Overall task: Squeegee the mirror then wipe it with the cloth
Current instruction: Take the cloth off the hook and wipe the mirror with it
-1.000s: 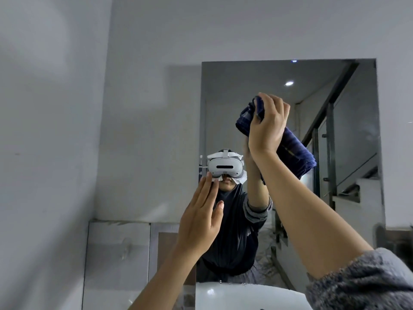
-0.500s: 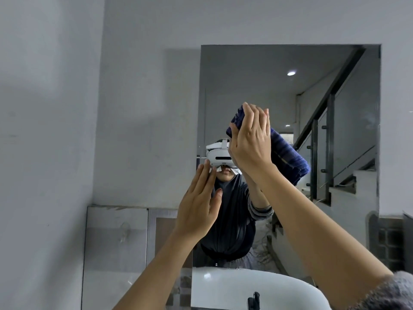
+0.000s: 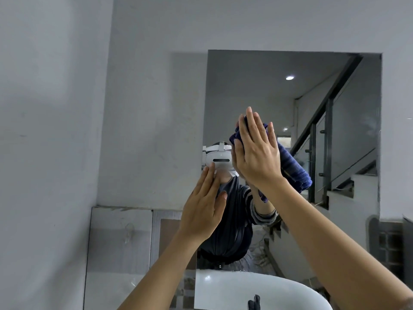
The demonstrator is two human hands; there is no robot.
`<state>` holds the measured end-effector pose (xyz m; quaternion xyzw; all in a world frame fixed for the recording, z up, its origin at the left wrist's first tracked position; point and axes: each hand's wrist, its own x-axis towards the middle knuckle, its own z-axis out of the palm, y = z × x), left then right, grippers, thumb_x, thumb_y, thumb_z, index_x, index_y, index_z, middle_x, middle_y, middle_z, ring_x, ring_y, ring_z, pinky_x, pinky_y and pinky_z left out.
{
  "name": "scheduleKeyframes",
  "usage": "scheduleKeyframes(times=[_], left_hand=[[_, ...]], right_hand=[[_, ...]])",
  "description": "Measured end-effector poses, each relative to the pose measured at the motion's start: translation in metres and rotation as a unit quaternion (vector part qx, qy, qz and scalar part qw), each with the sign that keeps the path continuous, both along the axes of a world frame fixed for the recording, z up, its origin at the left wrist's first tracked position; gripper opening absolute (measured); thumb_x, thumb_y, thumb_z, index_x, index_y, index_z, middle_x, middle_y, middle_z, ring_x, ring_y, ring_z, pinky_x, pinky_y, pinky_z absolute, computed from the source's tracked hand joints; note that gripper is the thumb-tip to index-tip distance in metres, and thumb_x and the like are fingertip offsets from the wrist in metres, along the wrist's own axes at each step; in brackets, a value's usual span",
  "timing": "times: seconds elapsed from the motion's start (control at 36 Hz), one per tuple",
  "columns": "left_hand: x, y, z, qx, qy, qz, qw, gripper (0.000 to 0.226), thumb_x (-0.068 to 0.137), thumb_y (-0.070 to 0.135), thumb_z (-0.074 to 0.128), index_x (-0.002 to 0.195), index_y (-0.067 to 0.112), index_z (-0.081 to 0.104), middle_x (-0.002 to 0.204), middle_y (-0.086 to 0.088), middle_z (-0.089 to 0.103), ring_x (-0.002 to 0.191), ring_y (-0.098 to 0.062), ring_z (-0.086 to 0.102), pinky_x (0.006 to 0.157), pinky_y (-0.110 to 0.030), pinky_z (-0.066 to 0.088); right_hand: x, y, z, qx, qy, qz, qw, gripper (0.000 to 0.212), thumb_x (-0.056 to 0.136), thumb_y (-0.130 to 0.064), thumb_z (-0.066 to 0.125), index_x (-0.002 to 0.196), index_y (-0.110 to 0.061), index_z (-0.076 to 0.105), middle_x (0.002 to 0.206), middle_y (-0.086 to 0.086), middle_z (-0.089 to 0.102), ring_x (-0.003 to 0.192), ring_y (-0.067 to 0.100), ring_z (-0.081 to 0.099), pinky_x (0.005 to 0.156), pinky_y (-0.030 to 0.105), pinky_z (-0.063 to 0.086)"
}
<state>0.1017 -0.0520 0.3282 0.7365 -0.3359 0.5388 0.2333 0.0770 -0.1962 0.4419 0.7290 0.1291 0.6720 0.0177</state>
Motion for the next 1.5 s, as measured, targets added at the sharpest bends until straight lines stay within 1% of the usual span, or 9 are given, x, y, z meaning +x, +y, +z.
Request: scheduleKeyframes(times=[0.17, 0.31, 0.42, 0.61, 0.69, 0.78, 0.92, 1.25, 1.5], left_hand=[[0.004, 0.000, -0.001, -0.001, -0.008, 0.001, 1.000, 0.061, 0.098, 0.027, 0.042, 0.147, 0.024, 0.004, 0.156, 0.001, 0.007, 0.144, -0.012, 0.002, 0.115, -0.031, 0.020], [0.003, -0.001, -0.001, 0.000, -0.003, 0.008, 1.000, 0.060, 0.099, 0.028, 0.041, 0.147, 0.020, 0.007, 0.157, 0.001, 0.005, 0.144, -0.012, 0.000, 0.117, -0.025, 0.011], [0.004, 0.000, -0.003, 0.002, -0.013, 0.015, 1.000, 0.061, 0.097, 0.028, 0.044, 0.148, 0.018, 0.011, 0.157, -0.001, 0.009, 0.144, -0.015, 0.005, 0.116, -0.023, 0.012], [0.012, -0.001, -0.005, -0.004, -0.031, 0.038, 0.999, 0.060, 0.095, 0.029, 0.045, 0.147, 0.015, 0.019, 0.156, 0.000, 0.013, 0.144, -0.014, 0.010, 0.113, -0.028, 0.026], [0.015, -0.001, -0.006, 0.004, -0.033, 0.056, 0.998, 0.061, 0.095, 0.031, 0.045, 0.147, 0.014, 0.017, 0.157, -0.002, 0.012, 0.144, -0.017, 0.008, 0.116, -0.030, 0.016], [0.017, -0.002, -0.009, -0.002, -0.033, 0.066, 0.997, 0.062, 0.095, 0.031, 0.044, 0.148, 0.015, 0.014, 0.157, -0.003, 0.011, 0.144, -0.017, 0.006, 0.116, -0.032, 0.013], [0.021, -0.004, -0.012, 0.000, -0.030, 0.066, 0.997, 0.062, 0.096, 0.031, 0.039, 0.148, 0.013, 0.010, 0.157, -0.005, 0.007, 0.145, -0.018, 0.005, 0.117, -0.032, 0.011], [0.021, -0.007, -0.011, -0.006, -0.039, 0.070, 0.997, 0.060, 0.095, 0.030, 0.037, 0.146, 0.006, 0.017, 0.156, -0.011, 0.012, 0.144, -0.022, 0.009, 0.116, -0.035, 0.016], [0.021, -0.008, -0.010, 0.002, -0.036, 0.080, 0.996, 0.060, 0.095, 0.031, 0.034, 0.146, 0.004, 0.016, 0.156, -0.012, 0.010, 0.144, -0.024, 0.009, 0.117, -0.035, 0.015]], right_hand=[[-0.014, -0.016, 0.007, -0.048, 0.124, 0.064, 0.989, 0.064, 0.096, -0.008, 0.036, 0.148, -0.008, -0.001, 0.157, 0.008, -0.004, 0.142, 0.012, -0.012, 0.113, 0.024, -0.008], [-0.019, -0.016, 0.010, 0.000, 0.086, 0.153, 0.984, 0.055, 0.094, -0.013, 0.050, 0.143, -0.005, 0.025, 0.155, 0.007, 0.018, 0.141, 0.018, 0.020, 0.114, 0.034, 0.022], [-0.012, -0.005, 0.025, 0.047, 0.001, 0.198, 0.979, 0.037, 0.089, -0.012, 0.060, 0.122, 0.001, 0.047, 0.146, 0.016, 0.035, 0.117, 0.033, 0.052, 0.076, 0.039, 0.054], [0.000, 0.035, 0.099, 0.178, -0.105, 0.257, 0.944, 0.027, 0.088, -0.017, 0.061, 0.110, -0.003, 0.055, 0.124, 0.012, 0.049, 0.091, 0.017, 0.053, 0.063, 0.031, 0.047], [0.013, 0.048, 0.118, 0.195, -0.140, 0.216, 0.946, 0.028, 0.090, -0.020, 0.058, 0.114, -0.007, 0.058, 0.129, 0.008, 0.054, 0.120, 0.025, 0.051, 0.090, 0.040, 0.048], [0.021, 0.057, 0.110, 0.183, -0.123, 0.152, 0.963, 0.042, 0.096, -0.024, 0.043, 0.134, -0.006, 0.045, 0.146, 0.010, 0.040, 0.139, 0.023, 0.030, 0.117, 0.037, 0.013], [0.028, 0.062, 0.087, 0.083, -0.046, 0.080, 0.992, 0.056, 0.098, -0.023, 0.029, 0.148, -0.008, 0.007, 0.158, 0.008, 0.005, 0.145, 0.020, 0.000, 0.118, 0.037, -0.003], [0.030, 0.080, 0.142, -0.084, -0.051, 0.005, 0.995, 0.056, 0.096, -0.011, 0.036, 0.148, -0.018, 0.016, 0.157, 0.008, 0.011, 0.145, 0.025, 0.006, 0.117, 0.041, 0.006], [0.018, 0.018, 0.142, -0.010, -0.060, 0.008, 0.998, 0.054, 0.098, -0.012, 0.032, 0.148, -0.016, 0.012, 0.158, 0.008, 0.007, 0.145, 0.023, 0.005, 0.118, 0.040, 0.008]])
